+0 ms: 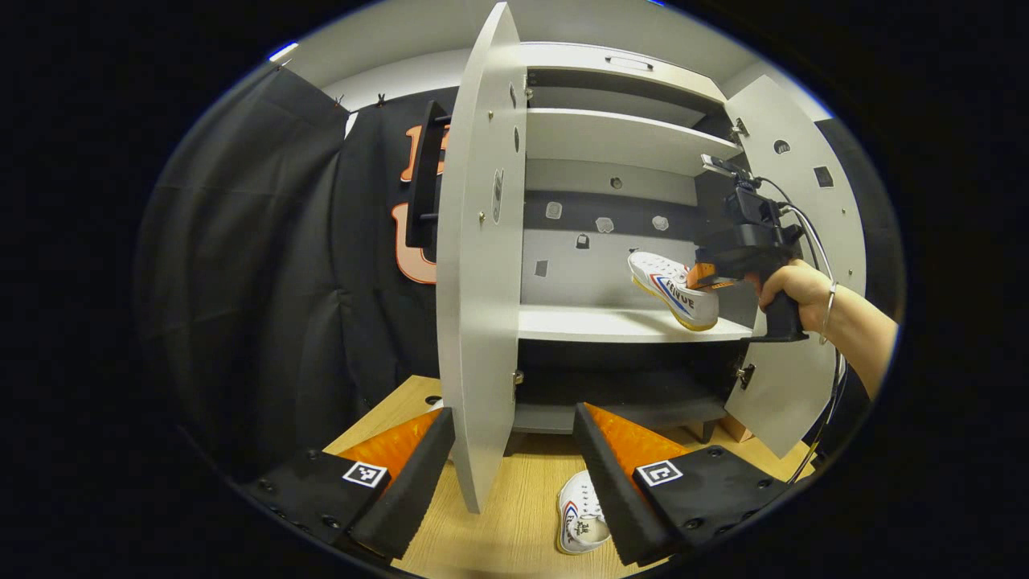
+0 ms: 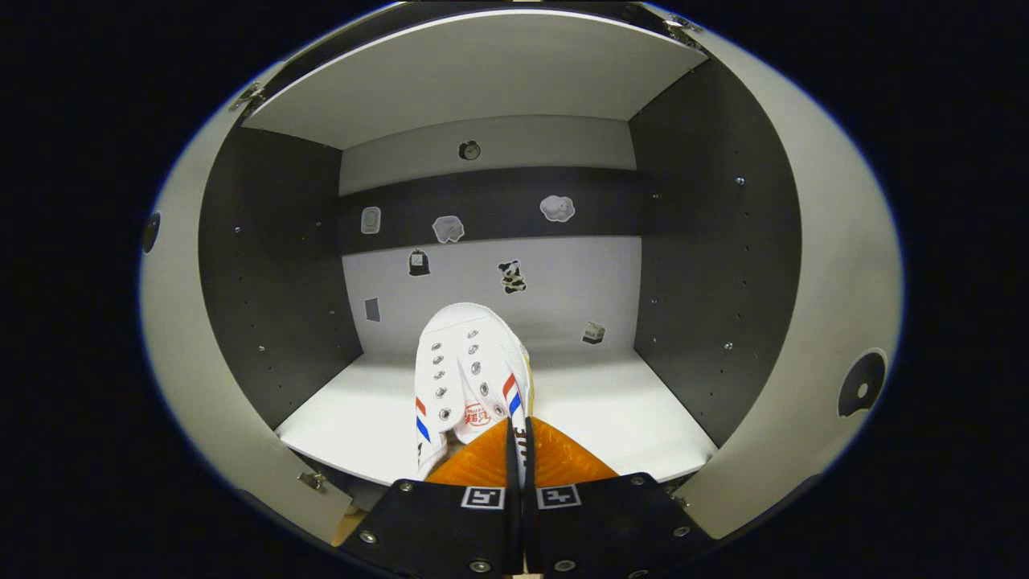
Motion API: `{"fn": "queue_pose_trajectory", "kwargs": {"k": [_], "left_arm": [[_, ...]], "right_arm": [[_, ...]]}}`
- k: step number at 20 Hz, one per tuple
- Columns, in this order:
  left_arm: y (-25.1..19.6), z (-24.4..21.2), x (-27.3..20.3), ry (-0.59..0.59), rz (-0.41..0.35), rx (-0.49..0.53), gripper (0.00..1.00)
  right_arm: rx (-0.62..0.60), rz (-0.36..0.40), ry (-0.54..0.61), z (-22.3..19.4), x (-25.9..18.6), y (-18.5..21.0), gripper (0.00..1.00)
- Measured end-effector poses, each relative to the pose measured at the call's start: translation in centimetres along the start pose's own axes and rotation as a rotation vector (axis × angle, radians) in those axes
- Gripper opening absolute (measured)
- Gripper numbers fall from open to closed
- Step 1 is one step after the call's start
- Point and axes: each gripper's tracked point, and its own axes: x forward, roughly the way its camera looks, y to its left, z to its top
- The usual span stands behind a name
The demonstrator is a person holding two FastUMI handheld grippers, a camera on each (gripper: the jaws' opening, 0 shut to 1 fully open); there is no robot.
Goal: Grab one shoe with the right hand and put it into the shoe cabinet, grab the other shoe with the left hand and put it into the shoe cabinet; then close the right door with the right hand and the left door with the left hand.
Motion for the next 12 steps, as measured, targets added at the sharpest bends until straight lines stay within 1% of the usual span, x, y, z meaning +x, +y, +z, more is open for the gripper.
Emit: {"fn": "queue_pose_trajectory", "kwargs": {"k": [4, 6, 8, 9, 10, 11, 12], "left_arm": [[0.2, -0.1, 0.4, 0.007, 0.012, 0.004, 0.97], [0.4, -0.1, 0.6, 0.01, 0.02, 0.009, 0.97], [0.6, -0.2, 0.7, 0.013, 0.026, 0.006, 0.97], [0.7, -0.2, 0.8, 0.015, 0.028, 0.006, 0.99], [0.7, -0.3, 0.8, 0.017, 0.031, 0.009, 0.97], [0.8, -0.5, 0.8, 0.018, 0.035, 0.012, 0.97], [1.0, -0.6, 0.8, 0.021, 0.041, 0.014, 0.97]], "right_arm": [[0.025, -0.038, 0.05, -0.6, 4.1, -1.1, 0.0], [0.044, -0.046, 0.074, -1.1, 5.4, -1.3, 0.0], [0.059, -0.051, 0.094, -1.7, 6.3, -1.7, 0.0], [0.069, -0.055, 0.1, -1.8, 6.5, -1.7, 0.0], [0.08, -0.058, 0.104, -1.8, 6.7, -1.9, 0.0], [0.086, -0.055, 0.107, -1.9, 6.8, -1.8, 0.0], [0.083, -0.051, 0.111, -2.1, 6.9, -1.8, 0.02]]}}
